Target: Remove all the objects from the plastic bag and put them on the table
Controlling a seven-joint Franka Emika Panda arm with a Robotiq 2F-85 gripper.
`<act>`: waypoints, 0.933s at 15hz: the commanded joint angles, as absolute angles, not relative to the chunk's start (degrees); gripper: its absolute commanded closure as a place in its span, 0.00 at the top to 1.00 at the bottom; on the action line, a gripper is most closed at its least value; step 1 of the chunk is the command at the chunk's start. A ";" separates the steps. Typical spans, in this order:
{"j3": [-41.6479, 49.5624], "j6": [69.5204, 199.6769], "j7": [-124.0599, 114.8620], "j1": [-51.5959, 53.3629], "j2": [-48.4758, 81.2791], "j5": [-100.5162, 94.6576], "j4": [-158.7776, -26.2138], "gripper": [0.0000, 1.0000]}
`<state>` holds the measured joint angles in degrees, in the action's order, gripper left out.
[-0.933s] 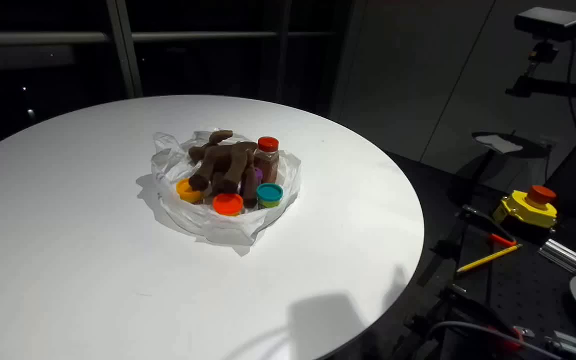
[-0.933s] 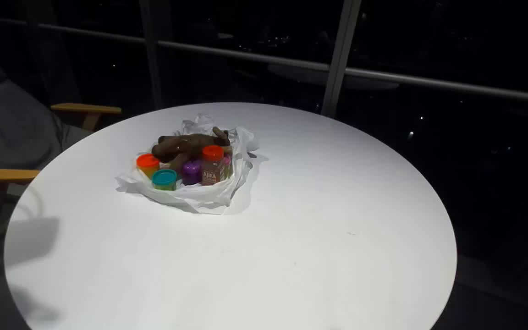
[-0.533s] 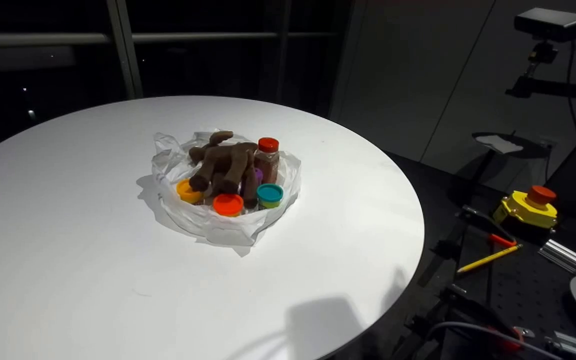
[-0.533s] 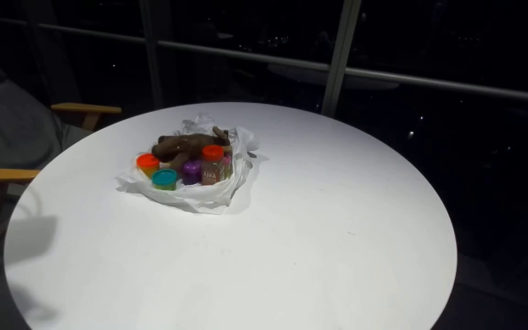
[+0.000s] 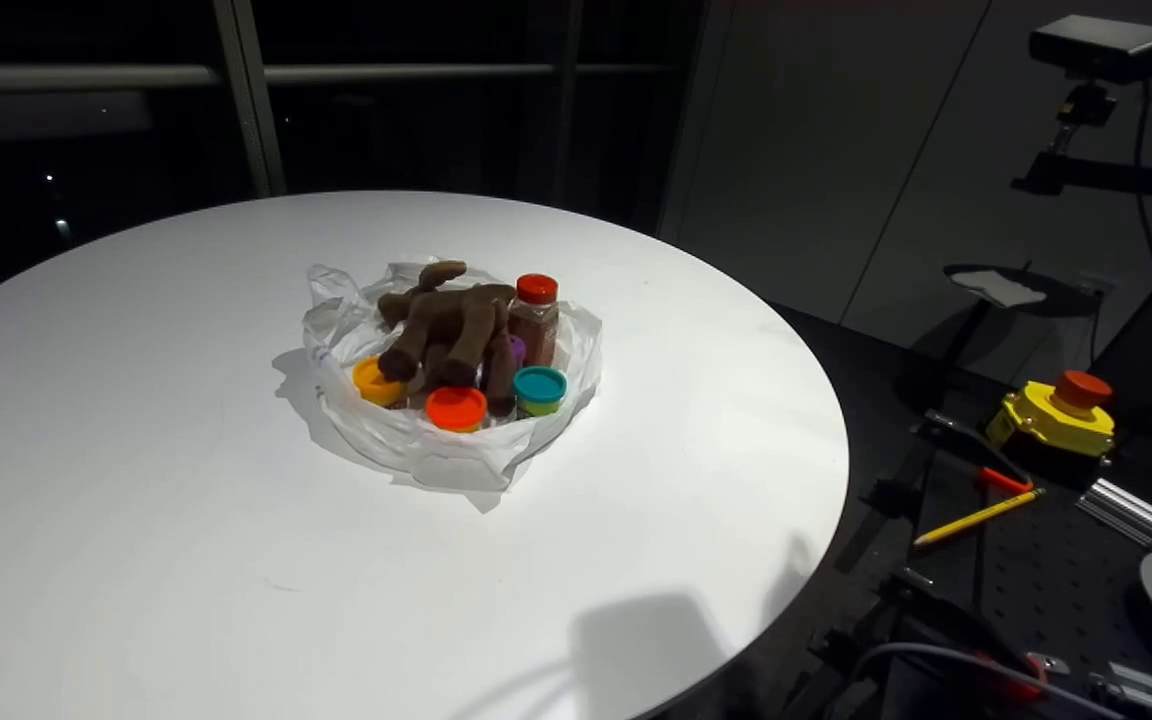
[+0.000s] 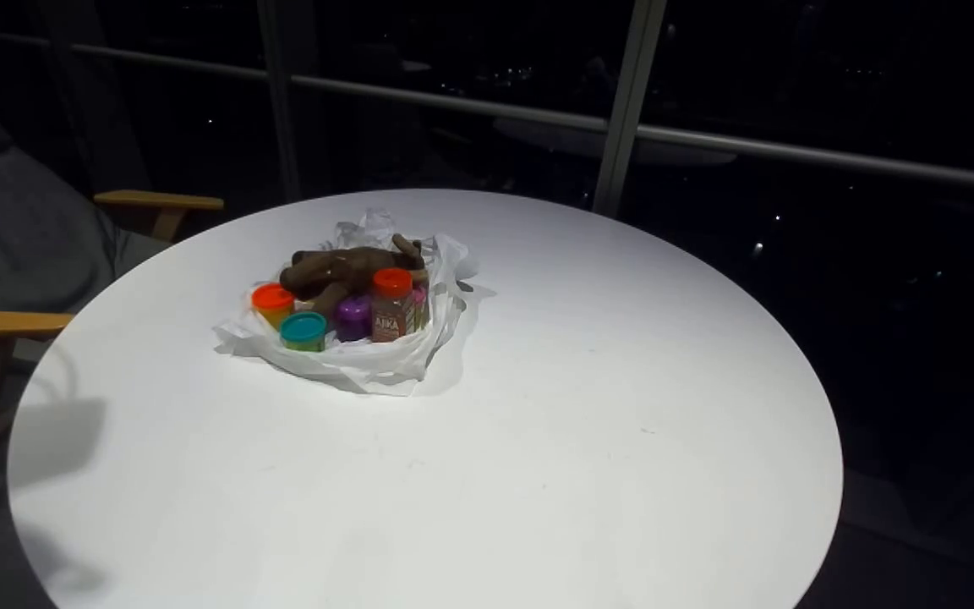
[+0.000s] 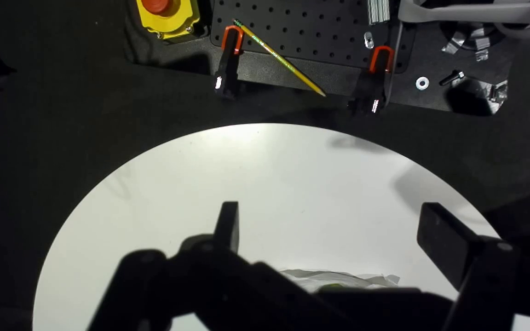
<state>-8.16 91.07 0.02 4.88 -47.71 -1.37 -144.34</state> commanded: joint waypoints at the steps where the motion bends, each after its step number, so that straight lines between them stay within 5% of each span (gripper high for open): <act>1: -7.64 90.95 -0.43 5.62 -47.57 -1.72 -144.22 1.00; 14: -14.02 124.24 -20.51 5.02 -6.87 -1.91 -130.04 1.00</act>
